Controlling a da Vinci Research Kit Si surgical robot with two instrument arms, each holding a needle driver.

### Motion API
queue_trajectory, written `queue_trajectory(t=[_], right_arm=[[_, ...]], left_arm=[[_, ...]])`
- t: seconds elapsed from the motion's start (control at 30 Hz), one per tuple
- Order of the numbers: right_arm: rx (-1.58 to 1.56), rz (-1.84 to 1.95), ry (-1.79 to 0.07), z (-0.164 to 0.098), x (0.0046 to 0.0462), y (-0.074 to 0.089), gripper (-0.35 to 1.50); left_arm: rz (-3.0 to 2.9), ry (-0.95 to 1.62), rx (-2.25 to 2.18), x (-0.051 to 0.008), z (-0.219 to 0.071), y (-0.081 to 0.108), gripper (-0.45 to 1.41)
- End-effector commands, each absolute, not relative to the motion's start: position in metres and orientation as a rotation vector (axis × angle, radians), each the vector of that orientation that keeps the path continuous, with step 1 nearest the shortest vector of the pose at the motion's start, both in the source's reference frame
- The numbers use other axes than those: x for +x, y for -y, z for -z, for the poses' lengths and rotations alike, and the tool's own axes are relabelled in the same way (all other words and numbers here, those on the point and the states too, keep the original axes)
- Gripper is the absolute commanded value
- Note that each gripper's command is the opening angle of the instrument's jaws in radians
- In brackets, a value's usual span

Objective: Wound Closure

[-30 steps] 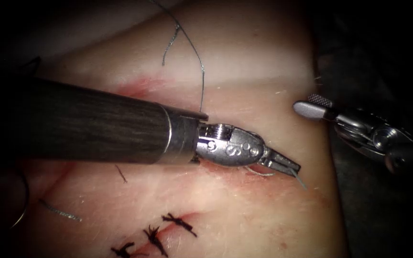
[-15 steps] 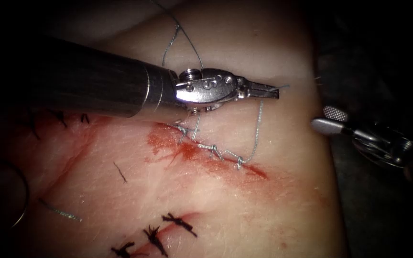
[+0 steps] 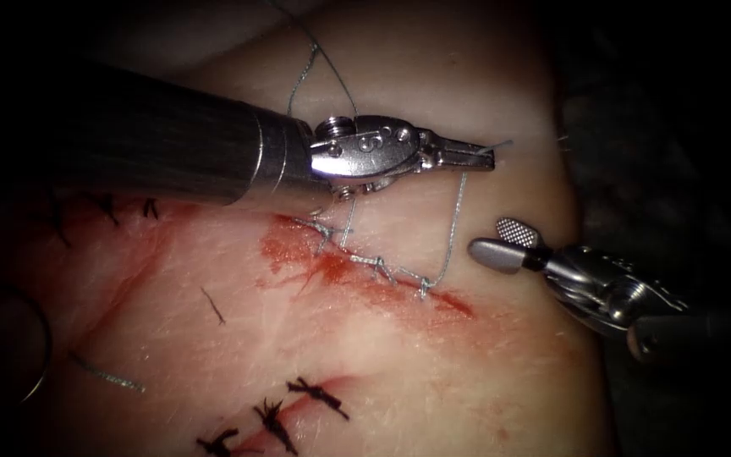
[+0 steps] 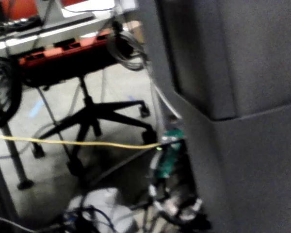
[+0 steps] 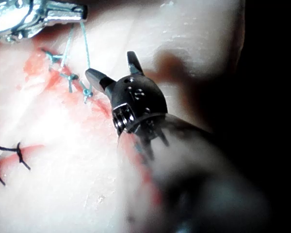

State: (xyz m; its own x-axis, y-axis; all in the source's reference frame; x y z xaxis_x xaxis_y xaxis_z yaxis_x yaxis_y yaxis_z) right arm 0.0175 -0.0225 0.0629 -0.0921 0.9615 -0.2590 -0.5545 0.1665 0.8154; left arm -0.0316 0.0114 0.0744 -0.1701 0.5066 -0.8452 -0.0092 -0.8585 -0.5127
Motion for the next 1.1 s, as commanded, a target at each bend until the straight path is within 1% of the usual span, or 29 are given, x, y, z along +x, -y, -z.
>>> queue_trajectory(t=[0.03,0.43,1.1], right_arm=[[0.548,-1.382,-0.985,-0.0631,0.0188,0.0229,1.47],[0.594,-1.372,-0.986,-0.0631,0.0214,0.0238,1.47],[0.585,-1.364,-1.010,-0.0662,0.0255,0.0234,1.47]], left_arm=[[-2.092,0.569,-1.757,-0.0320,-0.0750,-0.0114,-0.45],[-2.091,0.577,-1.759,-0.0320,-0.0749,-0.0115,-0.45],[-2.075,0.590,-1.773,-0.0322,-0.0742,-0.0116,-0.45]])
